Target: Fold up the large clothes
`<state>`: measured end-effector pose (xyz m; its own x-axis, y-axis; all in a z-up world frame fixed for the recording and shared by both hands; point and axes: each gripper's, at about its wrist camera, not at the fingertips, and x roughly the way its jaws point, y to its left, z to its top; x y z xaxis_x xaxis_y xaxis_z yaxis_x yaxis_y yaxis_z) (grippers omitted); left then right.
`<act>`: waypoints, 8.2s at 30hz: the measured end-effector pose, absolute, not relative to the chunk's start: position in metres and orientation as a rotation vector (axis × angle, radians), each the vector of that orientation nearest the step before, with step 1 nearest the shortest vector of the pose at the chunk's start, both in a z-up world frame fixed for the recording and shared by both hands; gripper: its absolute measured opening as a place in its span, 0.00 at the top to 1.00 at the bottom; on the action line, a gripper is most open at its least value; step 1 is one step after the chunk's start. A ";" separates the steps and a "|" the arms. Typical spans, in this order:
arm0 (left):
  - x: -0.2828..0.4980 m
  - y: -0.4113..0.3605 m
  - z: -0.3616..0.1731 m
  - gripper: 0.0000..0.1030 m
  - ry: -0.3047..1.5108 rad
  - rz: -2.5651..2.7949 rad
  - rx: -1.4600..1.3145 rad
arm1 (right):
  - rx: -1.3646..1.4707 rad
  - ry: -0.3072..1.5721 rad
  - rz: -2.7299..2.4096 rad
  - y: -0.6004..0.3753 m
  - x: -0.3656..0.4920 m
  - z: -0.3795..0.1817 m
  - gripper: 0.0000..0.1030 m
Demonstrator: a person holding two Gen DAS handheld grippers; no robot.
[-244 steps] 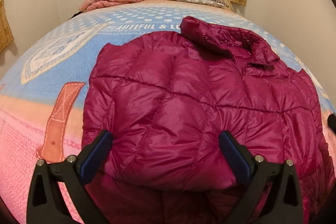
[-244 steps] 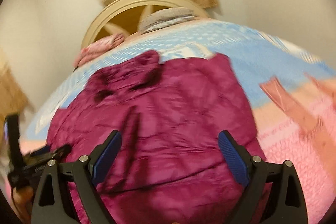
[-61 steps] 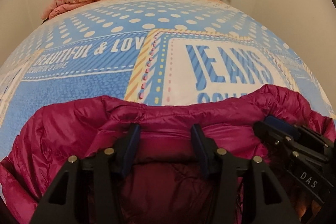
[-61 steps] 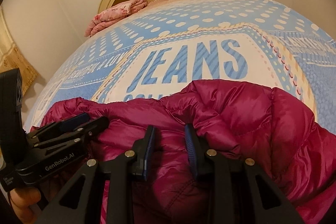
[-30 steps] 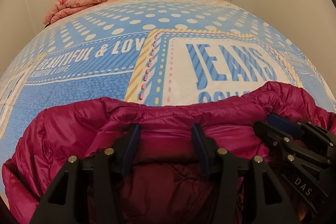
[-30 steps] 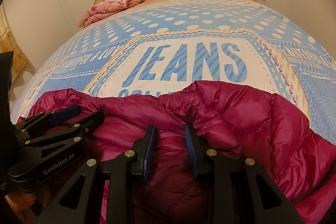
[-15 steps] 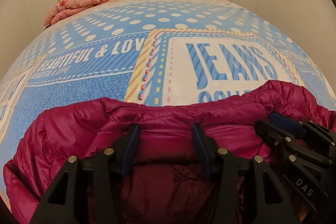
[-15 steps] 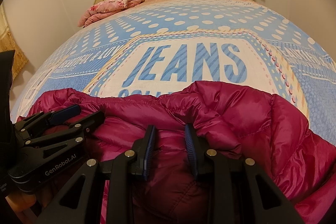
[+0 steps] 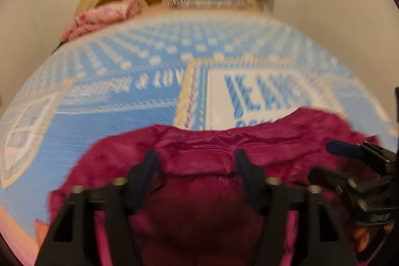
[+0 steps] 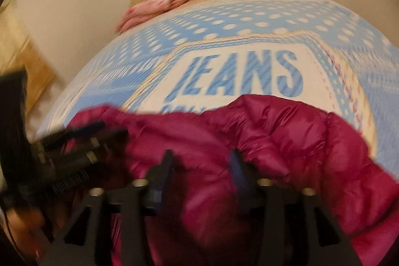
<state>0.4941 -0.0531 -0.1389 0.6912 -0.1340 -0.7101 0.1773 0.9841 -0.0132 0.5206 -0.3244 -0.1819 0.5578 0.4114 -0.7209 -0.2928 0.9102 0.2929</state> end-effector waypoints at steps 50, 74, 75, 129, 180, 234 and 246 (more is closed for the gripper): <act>0.053 0.119 -0.157 0.96 0.747 -0.423 -0.179 | 0.544 0.905 0.370 -0.476 0.041 -0.186 0.95; 0.008 0.163 -0.072 0.70 0.572 -0.407 -0.186 | 0.535 0.754 0.346 -0.518 0.002 -0.091 0.98; 0.006 0.160 -0.080 0.35 0.597 -0.376 -0.167 | 0.511 0.791 0.329 -0.517 0.003 -0.103 0.98; -0.011 0.137 -0.202 0.05 0.981 -0.375 -0.193 | 0.290 0.998 0.294 -0.482 -0.002 -0.178 0.02; -0.056 0.151 -0.040 0.96 0.492 -0.682 -0.232 | 0.524 0.650 0.745 -0.495 -0.037 -0.054 0.94; 0.232 0.000 -0.119 0.00 0.697 -0.281 0.173 | 0.260 0.738 0.209 -0.471 0.327 -0.090 0.04; 0.257 0.020 -0.165 0.00 0.780 -0.100 0.050 | 0.177 0.787 0.208 -0.357 0.303 -0.110 0.04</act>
